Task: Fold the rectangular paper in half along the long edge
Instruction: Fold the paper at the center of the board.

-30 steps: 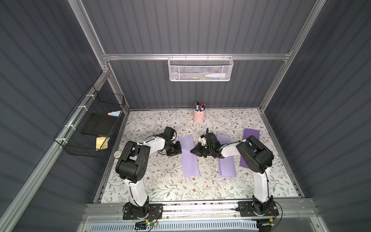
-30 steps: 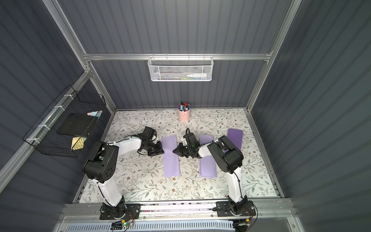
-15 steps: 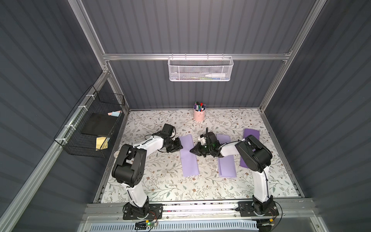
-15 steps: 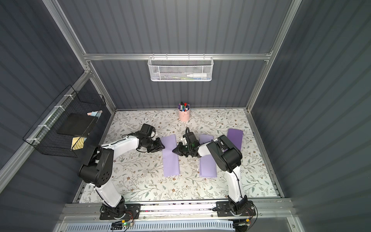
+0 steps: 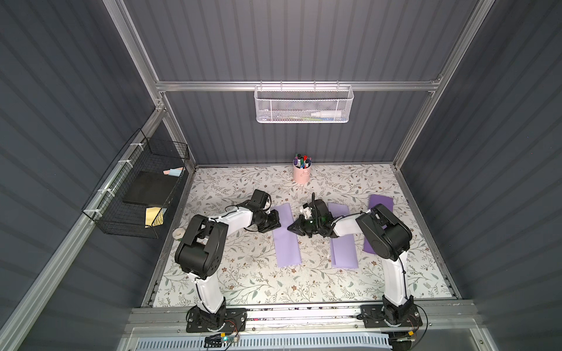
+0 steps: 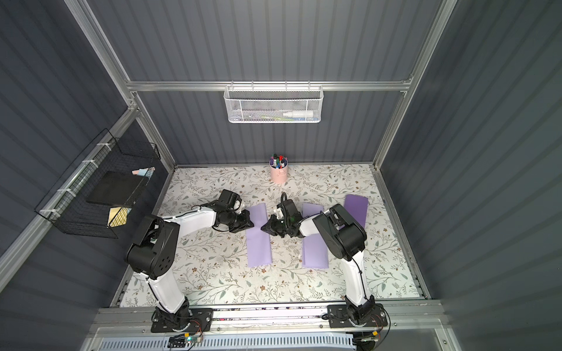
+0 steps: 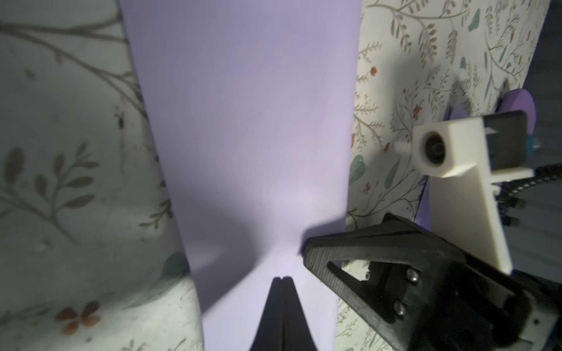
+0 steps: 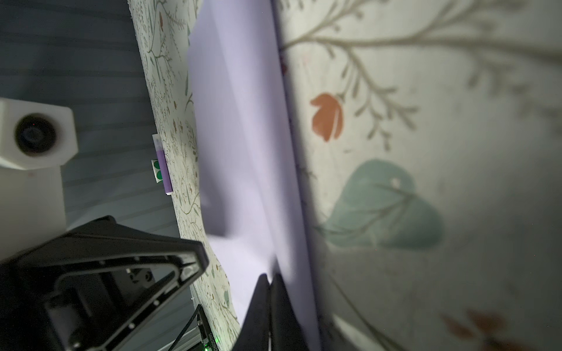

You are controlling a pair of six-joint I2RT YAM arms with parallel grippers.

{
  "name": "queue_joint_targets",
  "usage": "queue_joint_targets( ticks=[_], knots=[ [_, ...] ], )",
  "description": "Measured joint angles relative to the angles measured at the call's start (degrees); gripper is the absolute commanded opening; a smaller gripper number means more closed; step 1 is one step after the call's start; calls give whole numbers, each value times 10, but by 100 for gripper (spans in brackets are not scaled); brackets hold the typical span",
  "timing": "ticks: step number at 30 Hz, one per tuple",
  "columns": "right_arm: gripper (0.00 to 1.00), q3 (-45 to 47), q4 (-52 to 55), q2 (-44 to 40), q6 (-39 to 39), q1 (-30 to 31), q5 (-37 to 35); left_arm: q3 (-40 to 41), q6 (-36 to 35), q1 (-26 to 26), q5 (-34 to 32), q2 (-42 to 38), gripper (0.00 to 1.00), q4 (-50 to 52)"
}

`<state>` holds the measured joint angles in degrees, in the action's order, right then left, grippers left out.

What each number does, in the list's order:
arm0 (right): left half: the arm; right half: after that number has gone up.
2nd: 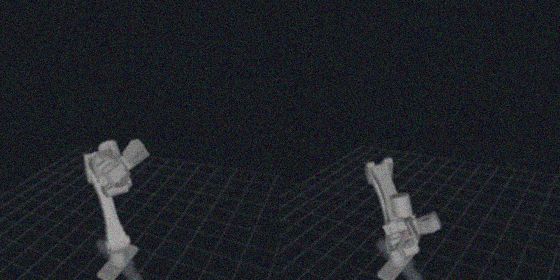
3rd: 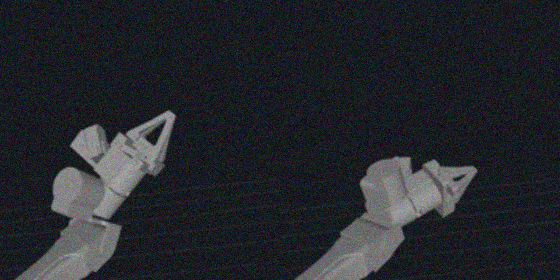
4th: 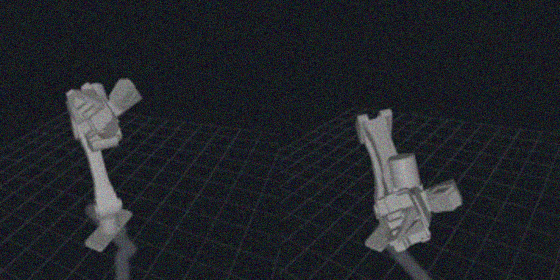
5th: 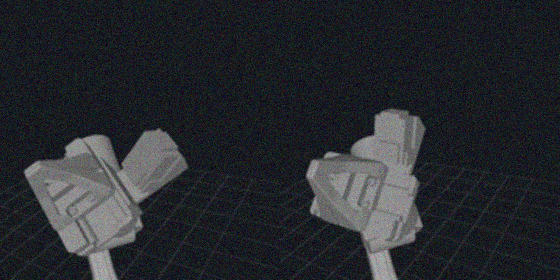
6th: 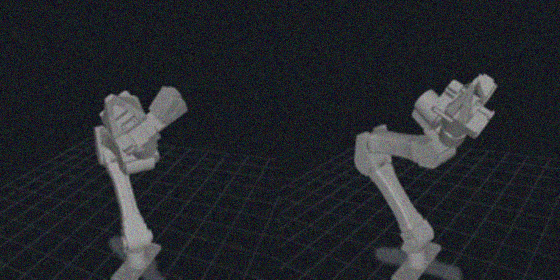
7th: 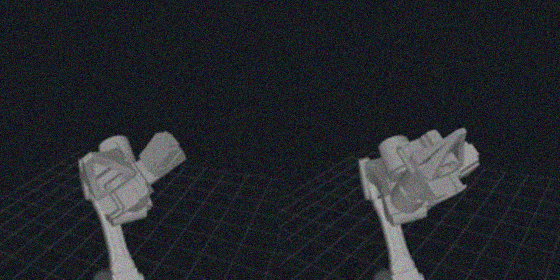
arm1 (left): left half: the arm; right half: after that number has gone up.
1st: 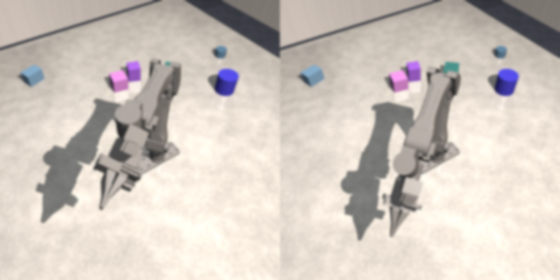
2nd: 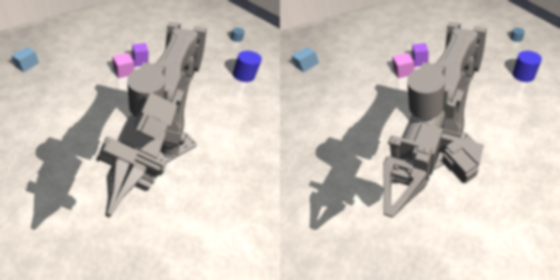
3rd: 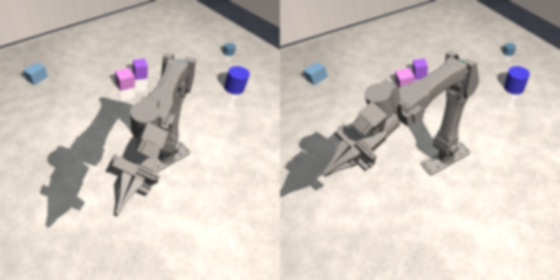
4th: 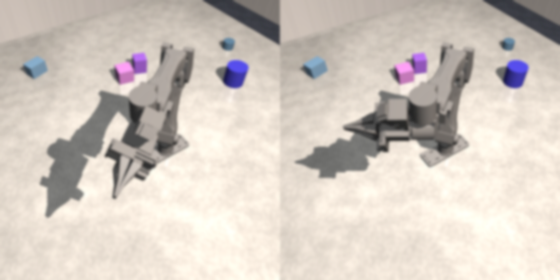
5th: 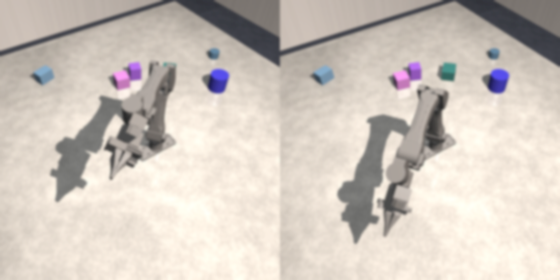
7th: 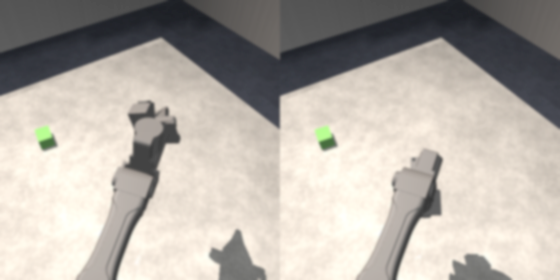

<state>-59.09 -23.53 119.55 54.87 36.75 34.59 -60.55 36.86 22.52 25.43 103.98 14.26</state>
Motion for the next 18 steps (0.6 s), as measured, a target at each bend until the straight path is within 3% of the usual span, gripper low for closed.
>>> queue_joint_targets(
  ticks=[18],
  knots=[
    [4,-12,25,3,0,-7,7,37,0,0,0,6,0,-19]
  ],
)
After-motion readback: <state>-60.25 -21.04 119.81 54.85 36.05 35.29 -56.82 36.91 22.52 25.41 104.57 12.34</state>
